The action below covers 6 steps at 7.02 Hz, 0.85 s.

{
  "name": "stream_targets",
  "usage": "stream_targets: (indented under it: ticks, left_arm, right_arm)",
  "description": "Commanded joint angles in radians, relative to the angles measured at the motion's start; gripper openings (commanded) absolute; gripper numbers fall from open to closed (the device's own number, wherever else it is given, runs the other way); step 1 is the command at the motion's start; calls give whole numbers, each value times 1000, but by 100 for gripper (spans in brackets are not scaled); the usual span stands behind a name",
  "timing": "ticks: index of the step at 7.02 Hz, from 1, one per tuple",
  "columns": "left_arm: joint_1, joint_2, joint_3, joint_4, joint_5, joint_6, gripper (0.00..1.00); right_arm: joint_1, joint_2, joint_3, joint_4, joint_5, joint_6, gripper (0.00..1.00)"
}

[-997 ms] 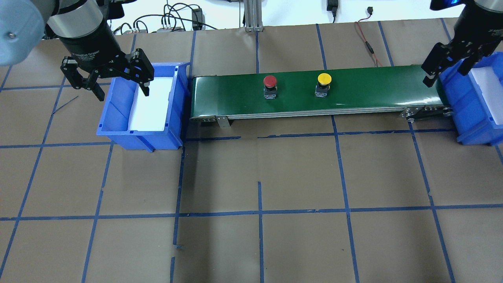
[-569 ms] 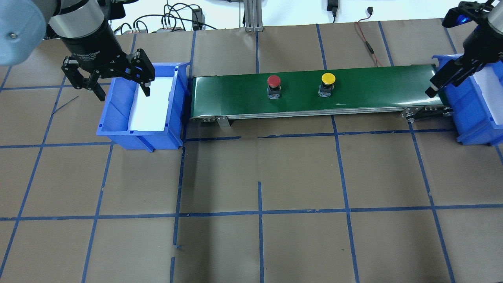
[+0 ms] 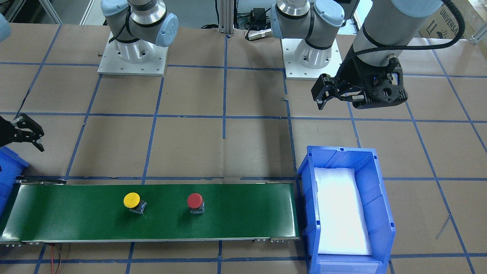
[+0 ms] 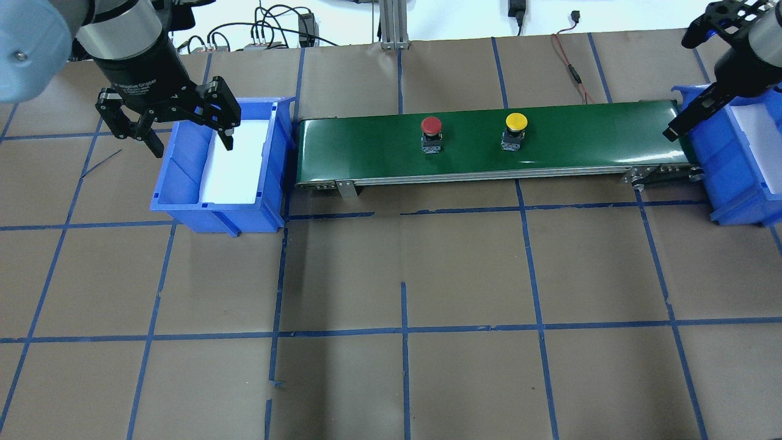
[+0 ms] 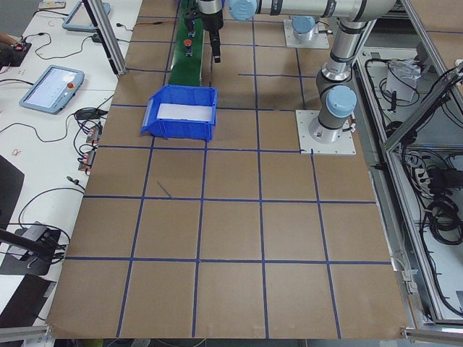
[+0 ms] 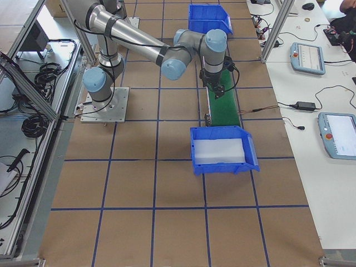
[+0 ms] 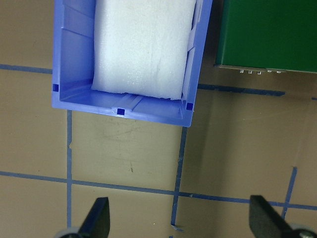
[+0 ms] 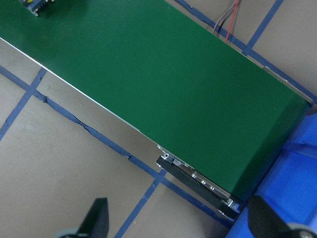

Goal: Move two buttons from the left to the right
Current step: 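Swing the right gripper down to the far end of the conveyor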

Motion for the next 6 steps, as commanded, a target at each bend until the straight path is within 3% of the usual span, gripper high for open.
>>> stream_targets:
  ticks: [1, 2, 4, 6]
  left_arm:
    - [0, 0, 0, 0, 3, 7, 100]
    - [1, 0, 1, 3, 4, 10, 100]
    - [0, 0, 1, 2, 4, 7, 100]
    - [2, 0, 0, 2, 6, 9, 100]
  right_arm:
    - [27, -5, 64, -44, 30, -22, 100]
    - [27, -7, 79, -41, 37, -57, 100]
    - [27, -5, 82, -41, 42, -413, 100]
    - [29, 7, 82, -51, 48, -425, 100]
